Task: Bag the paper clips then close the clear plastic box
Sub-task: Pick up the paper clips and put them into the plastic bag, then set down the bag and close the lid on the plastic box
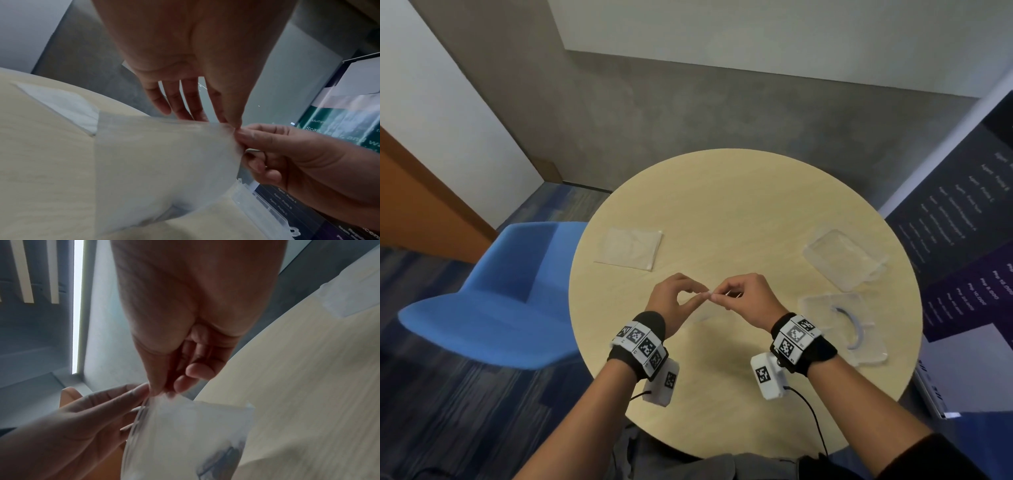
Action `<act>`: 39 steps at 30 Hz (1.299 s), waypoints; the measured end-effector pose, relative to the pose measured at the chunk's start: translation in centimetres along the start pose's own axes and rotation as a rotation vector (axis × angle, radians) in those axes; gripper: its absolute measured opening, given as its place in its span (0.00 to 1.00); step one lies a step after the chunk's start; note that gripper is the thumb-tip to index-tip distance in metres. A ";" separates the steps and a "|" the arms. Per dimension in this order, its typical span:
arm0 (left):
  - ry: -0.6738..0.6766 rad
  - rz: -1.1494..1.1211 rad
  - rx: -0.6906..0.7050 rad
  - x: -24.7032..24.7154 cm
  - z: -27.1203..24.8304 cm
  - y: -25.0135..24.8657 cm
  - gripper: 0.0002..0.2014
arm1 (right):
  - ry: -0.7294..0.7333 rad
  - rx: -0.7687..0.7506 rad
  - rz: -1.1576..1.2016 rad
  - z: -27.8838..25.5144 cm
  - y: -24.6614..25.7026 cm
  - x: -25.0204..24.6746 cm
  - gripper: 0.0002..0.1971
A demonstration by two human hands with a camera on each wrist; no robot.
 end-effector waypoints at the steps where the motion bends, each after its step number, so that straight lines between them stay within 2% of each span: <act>1: 0.004 0.002 0.009 0.2 0.1 0.1 0.08 | -0.007 -0.004 -0.018 -0.1 -0.2 -0.1 0.04; 6: 0.010 -0.012 0.009 1.1 0.3 0.4 0.10 | -0.040 -0.041 -0.079 -0.5 -0.6 -0.8 0.03; 12: 0.009 -0.101 -0.132 0.1 0.3 1.7 0.04 | -0.062 0.038 0.068 -0.5 -0.8 -1.9 0.04; 16: 0.017 -0.195 -0.231 -1.9 0.1 3.2 0.06 | -0.036 0.164 0.167 -0.4 -1.5 -2.0 0.04; 19: -0.008 -0.263 -0.272 -2.8 0.6 3.6 0.06 | 0.013 0.304 0.272 0.2 -2.2 0.0 0.03; 22: -0.072 -0.230 -0.361 -3.4 1.0 4.3 0.05 | 0.116 0.464 0.465 0.8 -3.0 2.9 0.05; 24: -0.117 -0.170 -0.424 -3.6 1.4 5.3 0.04 | 0.146 0.531 0.471 1.1 -3.5 4.8 0.06; 27: -0.110 -0.059 -0.497 -2.9 2.3 6.9 0.04 | 0.083 0.571 0.318 1.7 -4.1 6.2 0.04; 31: -0.107 0.108 -0.536 -2.0 4.0 9.5 0.13 | 0.001 0.496 0.021 2.5 -5.9 4.8 0.04; 33: -0.139 0.186 -0.531 -2.4 5.2 10.8 0.16 | -0.048 0.438 -0.115 2.8 -6.7 2.6 0.05; 36: -0.188 0.307 -0.531 -3.7 6.8 12.1 0.20 | -0.203 0.376 -0.304 2.9 -8.3 -2.0 0.06; 39: -0.162 0.353 -0.511 -4.3 8.6 13.2 0.25 | -0.355 0.378 -0.475 2.8 -9.9 -7.1 0.09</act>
Point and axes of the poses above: each hand's wrist, its own z-axis towards the middle knuckle, its own x-axis out of the palm, y = z × x, the point moved 1 cm from there along z, towards the middle knuckle, and after that the axes turned 3 degrees about -z, right-handed, at the moved point
